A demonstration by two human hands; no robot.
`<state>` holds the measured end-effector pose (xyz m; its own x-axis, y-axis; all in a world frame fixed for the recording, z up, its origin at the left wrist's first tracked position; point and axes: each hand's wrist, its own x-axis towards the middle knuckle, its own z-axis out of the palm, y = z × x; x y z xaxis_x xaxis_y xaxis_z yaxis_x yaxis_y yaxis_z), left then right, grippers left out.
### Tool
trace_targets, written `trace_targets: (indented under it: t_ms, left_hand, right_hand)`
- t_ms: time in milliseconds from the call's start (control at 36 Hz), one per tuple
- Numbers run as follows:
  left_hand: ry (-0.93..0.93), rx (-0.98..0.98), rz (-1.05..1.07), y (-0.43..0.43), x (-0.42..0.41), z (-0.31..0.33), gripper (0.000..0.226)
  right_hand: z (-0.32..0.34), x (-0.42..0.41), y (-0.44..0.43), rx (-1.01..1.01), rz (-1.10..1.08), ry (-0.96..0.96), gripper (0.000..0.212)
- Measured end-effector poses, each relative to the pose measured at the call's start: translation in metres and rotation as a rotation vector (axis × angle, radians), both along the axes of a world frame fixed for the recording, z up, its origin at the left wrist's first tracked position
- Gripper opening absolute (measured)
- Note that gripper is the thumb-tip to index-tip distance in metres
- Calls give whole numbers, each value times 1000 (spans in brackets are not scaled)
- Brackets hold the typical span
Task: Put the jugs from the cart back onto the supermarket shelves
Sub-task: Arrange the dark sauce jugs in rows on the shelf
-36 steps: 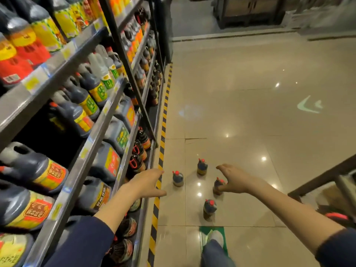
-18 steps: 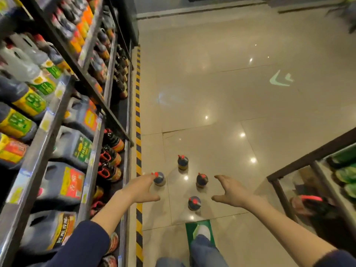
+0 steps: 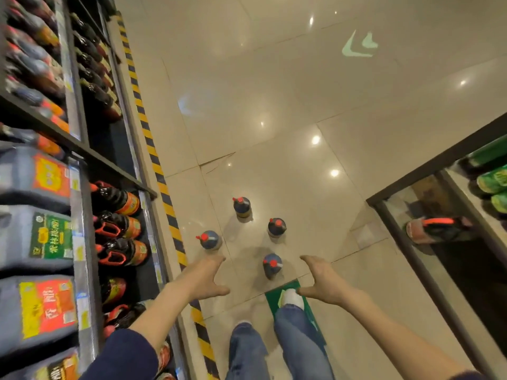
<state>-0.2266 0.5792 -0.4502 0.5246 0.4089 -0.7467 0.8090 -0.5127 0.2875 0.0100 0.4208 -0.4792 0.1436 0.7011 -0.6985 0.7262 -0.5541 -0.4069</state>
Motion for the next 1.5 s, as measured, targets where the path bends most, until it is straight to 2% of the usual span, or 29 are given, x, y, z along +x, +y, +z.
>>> trace_targets:
  t_ms: [83,250,556,806,1056,1222,1333,1500]
  left_hand:
    - [-20,-54,-1,6,-4,-29,82]
    - [52,-99,-25,13,-11,-94,87]
    - [47,-137,-73,5,-1,-238,85]
    - [-31,-94,-118,4,36,-359,88]
    - [-261,-130,-166,-3,67,-480,104]
    - [-370,-255,-92,-8,80,-551,114]
    - [-447,-238,-14,-17,76,-589,129]
    - [-519,-261,179,-33,73,-607,115]
  right_hand:
    - [-26,-7,-2,-21,-34,-6,88]
    - [-82,-14,-6,-36,-108,-12,89]
    - [-216,-12,-5,-39,-166,-17,89]
    - [-330,10,6,-24,-156,-34,95]
    - [-415,42,6,-14,-108,-48,98]
    - [-455,43,0,5,-123,-30,98]
    - [-473,40,-5,18,-133,-4,99]
    - [-493,40,-6,38,-157,8,98]
